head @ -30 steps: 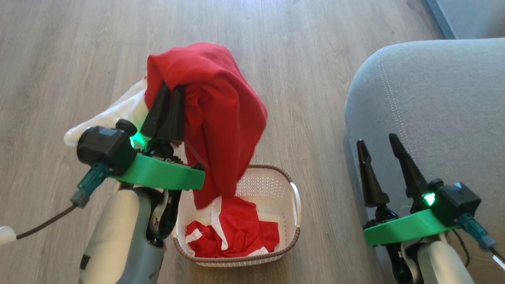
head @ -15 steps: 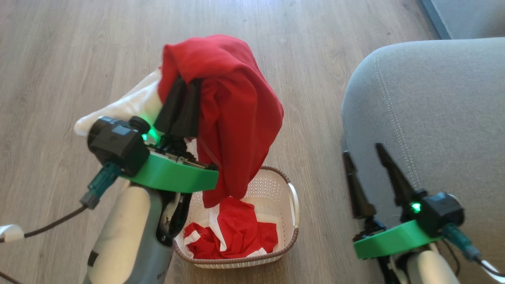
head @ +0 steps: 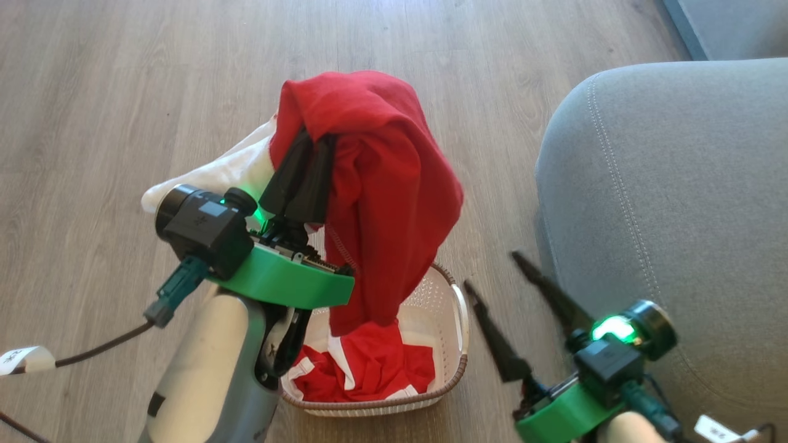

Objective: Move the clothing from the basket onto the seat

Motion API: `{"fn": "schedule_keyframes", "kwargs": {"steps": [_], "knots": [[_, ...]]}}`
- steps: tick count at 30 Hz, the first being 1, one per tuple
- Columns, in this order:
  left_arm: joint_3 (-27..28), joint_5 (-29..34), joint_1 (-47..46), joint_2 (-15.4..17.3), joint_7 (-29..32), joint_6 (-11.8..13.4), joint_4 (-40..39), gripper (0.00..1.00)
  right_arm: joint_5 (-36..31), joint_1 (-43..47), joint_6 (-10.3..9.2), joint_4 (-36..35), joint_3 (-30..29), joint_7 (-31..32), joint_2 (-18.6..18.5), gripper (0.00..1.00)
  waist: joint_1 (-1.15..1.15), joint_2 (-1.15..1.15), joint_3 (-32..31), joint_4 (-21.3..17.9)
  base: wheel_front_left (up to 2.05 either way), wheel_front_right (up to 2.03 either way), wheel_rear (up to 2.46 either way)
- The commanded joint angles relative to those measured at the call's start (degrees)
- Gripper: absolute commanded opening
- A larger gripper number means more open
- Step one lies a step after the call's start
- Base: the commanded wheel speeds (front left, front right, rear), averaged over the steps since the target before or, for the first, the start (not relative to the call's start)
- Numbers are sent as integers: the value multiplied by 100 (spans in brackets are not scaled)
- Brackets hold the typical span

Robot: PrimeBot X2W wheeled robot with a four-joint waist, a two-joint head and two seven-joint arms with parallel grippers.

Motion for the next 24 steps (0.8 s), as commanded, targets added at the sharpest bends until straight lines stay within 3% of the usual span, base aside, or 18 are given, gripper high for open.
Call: {"fn": "schedule_keyframes", "kwargs": {"steps": [1,24], "knots": [[155,19,-248,54,-29,-23,-181,0,-22,-153,-1,-199,194,-13,-39,100,0,0,-1,6,0,0,0],[-597,54,-226,54,-29,-85,-83,0,471,-520,-1,-186,653,-13,57,100,0,0,-17,135,0,0,0]]}}
